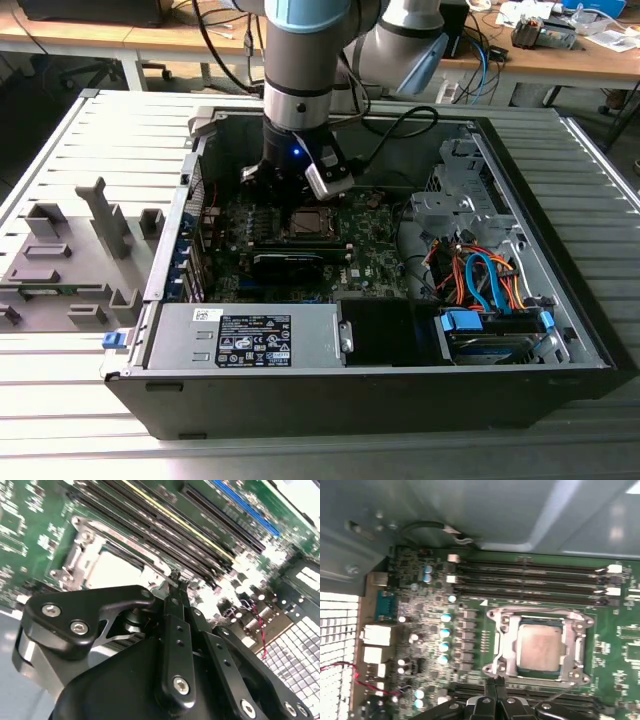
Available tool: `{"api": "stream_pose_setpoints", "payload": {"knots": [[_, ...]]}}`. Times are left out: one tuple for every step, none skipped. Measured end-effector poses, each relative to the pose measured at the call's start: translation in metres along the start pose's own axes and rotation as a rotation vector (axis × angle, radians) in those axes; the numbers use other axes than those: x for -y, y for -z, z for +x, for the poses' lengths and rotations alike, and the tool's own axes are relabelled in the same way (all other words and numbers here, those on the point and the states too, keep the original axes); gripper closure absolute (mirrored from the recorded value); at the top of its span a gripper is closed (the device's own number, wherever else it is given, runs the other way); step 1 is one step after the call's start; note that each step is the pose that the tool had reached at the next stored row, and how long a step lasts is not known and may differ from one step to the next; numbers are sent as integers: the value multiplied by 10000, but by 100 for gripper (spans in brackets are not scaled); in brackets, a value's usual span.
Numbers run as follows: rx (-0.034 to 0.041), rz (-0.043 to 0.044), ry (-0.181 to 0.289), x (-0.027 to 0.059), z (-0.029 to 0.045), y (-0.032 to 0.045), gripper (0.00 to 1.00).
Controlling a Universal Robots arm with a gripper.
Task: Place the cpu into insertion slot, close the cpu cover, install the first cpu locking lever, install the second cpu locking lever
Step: 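Install the second cpu locking lever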
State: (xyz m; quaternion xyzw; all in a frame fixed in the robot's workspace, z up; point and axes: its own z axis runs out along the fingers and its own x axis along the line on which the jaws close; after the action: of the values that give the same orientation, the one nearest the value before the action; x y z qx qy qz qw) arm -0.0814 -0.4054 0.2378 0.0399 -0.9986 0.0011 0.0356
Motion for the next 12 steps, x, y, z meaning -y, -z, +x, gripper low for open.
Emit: {"api": "stream_pose_setpoints", "payload": {"knots": [[-85,-7,-1,3,-44,3,89],[-165,-13,-1,7,-88,6,89],[-328,-27,-2,14,-176,12,89],[-478,-39,1,21,-265,18,89],[-631,-52,3,29,-364,25,89],[-756,-62,3,35,-443,30,89],[-898,-71,3,43,-530,36,89],[-1057,-82,4,50,-621,45,89],[-1133,-86,6,54,-667,48,89],[-1206,-96,5,57,-712,50,89],[-1312,-106,7,62,-776,54,89],[-1341,-109,7,69,-784,54,89]]}}
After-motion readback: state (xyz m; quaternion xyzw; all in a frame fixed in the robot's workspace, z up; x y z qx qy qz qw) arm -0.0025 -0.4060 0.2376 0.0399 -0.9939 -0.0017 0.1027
